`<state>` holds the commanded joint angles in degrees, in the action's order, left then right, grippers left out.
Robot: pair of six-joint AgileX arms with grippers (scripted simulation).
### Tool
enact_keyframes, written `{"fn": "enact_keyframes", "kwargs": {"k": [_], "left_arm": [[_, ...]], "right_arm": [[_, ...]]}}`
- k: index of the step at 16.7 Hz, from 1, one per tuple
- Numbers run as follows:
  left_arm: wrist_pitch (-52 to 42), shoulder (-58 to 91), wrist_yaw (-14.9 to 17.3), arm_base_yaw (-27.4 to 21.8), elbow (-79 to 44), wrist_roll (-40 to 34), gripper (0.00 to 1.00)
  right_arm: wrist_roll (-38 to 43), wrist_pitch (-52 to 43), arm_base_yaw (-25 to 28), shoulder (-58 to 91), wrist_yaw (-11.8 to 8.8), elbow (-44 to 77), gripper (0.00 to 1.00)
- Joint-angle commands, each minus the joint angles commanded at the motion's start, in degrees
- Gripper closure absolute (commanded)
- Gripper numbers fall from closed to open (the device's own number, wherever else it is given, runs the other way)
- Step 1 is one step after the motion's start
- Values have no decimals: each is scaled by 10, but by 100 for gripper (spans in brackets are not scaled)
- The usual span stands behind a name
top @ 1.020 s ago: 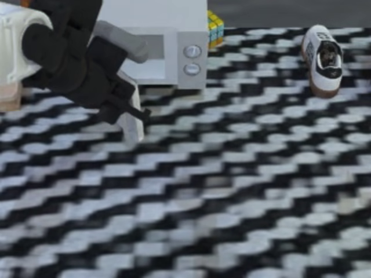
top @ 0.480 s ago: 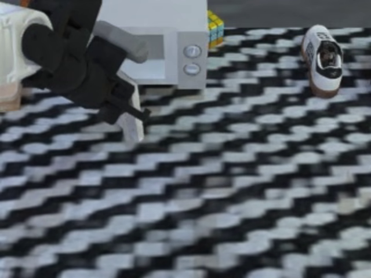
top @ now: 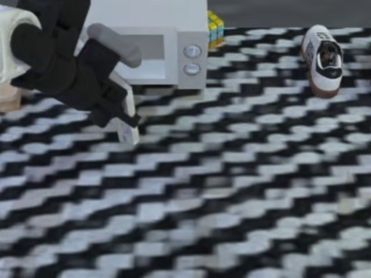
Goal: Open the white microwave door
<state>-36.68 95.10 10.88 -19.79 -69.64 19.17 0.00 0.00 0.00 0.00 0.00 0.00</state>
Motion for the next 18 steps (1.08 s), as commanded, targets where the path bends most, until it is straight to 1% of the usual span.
{"fn": "enact_keyframes", "kwargs": {"k": [3, 5, 18], "left_arm": [[-9, -8, 19, 16, 9, 40, 100], [-9, -14, 27, 22, 10, 54, 100], [-9, -15, 28, 23, 11, 54, 100]], "right_arm": [[0, 0, 0, 0, 0, 0, 0], [0, 0, 0, 0, 0, 0, 0], [0, 0, 0, 0, 0, 0, 0]]}}
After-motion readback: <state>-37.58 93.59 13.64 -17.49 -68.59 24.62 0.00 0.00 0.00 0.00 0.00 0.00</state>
